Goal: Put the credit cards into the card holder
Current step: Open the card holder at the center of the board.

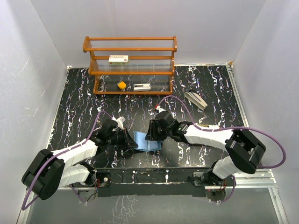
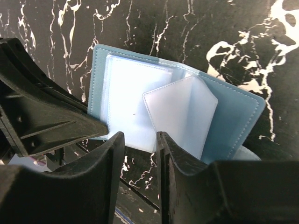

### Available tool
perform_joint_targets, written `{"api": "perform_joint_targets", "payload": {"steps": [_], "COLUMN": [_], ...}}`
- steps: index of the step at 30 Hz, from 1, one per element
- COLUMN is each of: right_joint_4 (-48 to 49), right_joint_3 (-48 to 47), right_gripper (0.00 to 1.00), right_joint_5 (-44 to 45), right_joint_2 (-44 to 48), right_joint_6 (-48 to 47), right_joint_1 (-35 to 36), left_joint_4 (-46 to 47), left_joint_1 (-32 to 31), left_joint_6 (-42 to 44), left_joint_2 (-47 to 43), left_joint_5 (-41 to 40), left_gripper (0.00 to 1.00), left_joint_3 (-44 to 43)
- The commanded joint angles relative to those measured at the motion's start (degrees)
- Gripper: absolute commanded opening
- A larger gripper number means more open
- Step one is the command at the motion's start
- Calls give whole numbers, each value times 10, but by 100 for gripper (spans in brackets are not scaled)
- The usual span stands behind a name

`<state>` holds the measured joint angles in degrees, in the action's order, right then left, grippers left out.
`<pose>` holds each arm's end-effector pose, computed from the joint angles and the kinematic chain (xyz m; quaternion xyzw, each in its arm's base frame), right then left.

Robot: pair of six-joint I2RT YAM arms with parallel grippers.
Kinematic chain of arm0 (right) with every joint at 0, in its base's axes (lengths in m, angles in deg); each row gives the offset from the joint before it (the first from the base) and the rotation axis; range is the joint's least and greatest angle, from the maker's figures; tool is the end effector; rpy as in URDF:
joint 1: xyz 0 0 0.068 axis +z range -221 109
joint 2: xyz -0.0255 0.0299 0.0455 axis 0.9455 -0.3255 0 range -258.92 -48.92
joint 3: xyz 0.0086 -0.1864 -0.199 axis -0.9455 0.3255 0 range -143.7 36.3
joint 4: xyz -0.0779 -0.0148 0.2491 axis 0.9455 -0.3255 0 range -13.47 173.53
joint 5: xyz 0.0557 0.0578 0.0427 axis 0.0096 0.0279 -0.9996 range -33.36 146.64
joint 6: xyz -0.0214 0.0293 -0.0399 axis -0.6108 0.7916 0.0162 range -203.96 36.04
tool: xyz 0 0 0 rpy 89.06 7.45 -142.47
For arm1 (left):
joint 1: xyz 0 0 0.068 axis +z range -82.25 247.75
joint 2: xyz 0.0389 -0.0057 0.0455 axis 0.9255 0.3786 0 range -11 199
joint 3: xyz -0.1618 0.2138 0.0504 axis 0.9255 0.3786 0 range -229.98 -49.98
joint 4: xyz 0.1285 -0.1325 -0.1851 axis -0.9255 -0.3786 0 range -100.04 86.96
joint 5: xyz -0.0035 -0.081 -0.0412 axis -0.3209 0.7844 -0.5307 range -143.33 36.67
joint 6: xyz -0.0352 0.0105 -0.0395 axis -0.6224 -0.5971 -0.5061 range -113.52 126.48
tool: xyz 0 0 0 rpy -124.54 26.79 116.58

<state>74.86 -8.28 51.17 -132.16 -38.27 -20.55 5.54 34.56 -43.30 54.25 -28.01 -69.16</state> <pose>0.1831 0.2272 0.1890 -0.0560 0.9289 0.3001 0.2098 0.1648 -0.1262 0.1539 -0.0303 0.8799 -0.4331 0.1931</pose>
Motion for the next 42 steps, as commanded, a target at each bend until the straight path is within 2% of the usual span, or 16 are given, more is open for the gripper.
{"api": "perform_joint_targets", "payload": {"steps": [1, 8, 11, 16, 23, 28, 37, 42], "right_joint_4": [72, 81, 64, 37, 63, 72, 46, 46], "right_joint_3": [-4, -3, 0, 28, 59, 46, 36, 35], "right_gripper": [34, 40, 40, 49, 52, 52, 61, 64], "right_joint_5": [-34, -42, -22, 29, -7, -23, 30, 22], "right_joint_2": [-7, -15, 4, 56, 46, 31, 45, 37], "right_joint_6": [12, 18, 22, 28, 49, 48, -9, -31], "right_joint_1": [-3, -3, -2, -3, -2, -3, -3, -3], "left_joint_4": [3, 1, 0, 3, 11, 10, 6, 9], "left_joint_1": [-2, -3, -2, -3, -3, -2, -2, -2], "left_joint_6": [-1, -3, -3, -5, -10, -14, -12, -14], "left_joint_2": [7, 8, 9, 9, 11, 16, 11, 11], "left_joint_5": [5, 2, 0, -1, -5, -4, -10, -10], "left_gripper": [0, 0, 0, 0, 0, 0, 0, 0], "left_joint_3": [-8, -4, -5, 0, 2, 2, 4, 7]}}
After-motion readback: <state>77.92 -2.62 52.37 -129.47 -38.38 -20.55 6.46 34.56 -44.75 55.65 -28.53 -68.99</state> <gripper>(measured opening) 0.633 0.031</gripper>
